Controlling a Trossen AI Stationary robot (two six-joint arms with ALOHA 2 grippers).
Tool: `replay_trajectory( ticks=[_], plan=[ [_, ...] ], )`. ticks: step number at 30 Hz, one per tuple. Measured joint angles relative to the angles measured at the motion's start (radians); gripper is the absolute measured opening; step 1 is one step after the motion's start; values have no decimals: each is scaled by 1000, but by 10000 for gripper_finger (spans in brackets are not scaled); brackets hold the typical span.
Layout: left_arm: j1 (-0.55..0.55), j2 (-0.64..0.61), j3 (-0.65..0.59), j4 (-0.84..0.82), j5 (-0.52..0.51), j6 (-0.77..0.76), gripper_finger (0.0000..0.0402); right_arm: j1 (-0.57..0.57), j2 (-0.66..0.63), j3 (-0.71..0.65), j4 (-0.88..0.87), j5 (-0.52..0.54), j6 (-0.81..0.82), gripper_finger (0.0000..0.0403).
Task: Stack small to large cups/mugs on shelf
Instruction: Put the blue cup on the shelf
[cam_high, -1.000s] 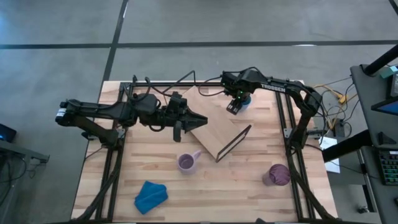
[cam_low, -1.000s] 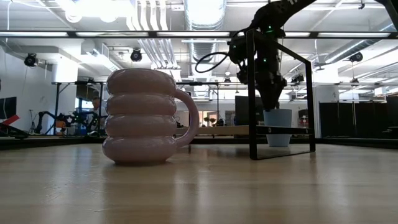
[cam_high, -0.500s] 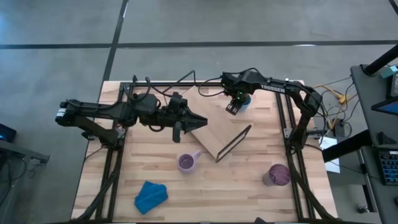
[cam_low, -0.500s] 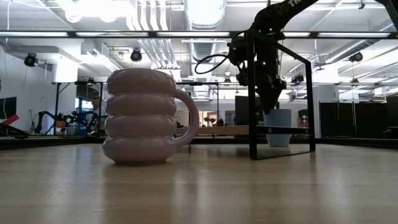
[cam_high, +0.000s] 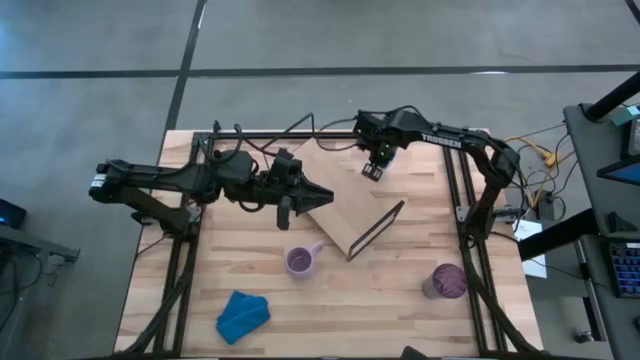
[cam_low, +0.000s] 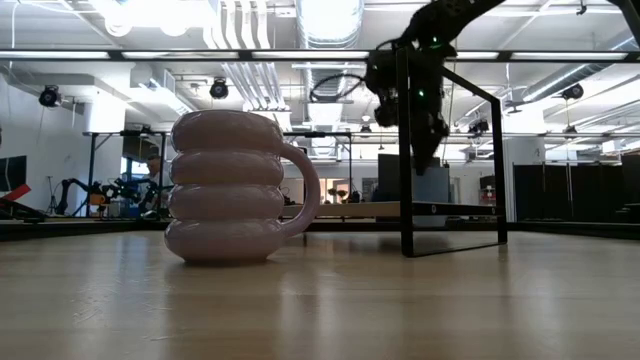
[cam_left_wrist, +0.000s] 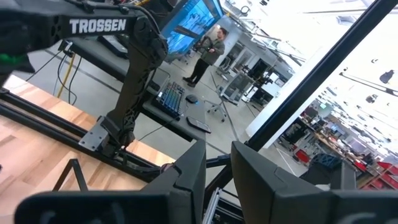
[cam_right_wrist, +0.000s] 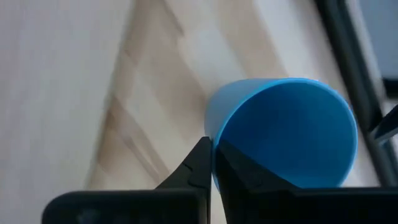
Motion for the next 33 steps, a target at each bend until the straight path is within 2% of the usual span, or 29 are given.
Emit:
replay_trajectory(
  ticks=[6,11,17,22,28,33],
  plan=[
    [0,0,0,0,0,0,62,24,-2,162,14,-7,-11,9],
    [0,0,0,0,0,0,62,73,-2,278,37,-139,-58,9],
    [0,0,0,0,0,0,62,152,35,347,90,-144,-58,9],
    [0,0,0,0,10,0,62,189,138,431,85,-140,-61,9],
    [-1,0,0,1,70,-2,62,186,293,605,64,-140,-61,9],
    [0,-18,0,4,73,0,62,185,413,766,-40,-140,-61,9]
  ],
)
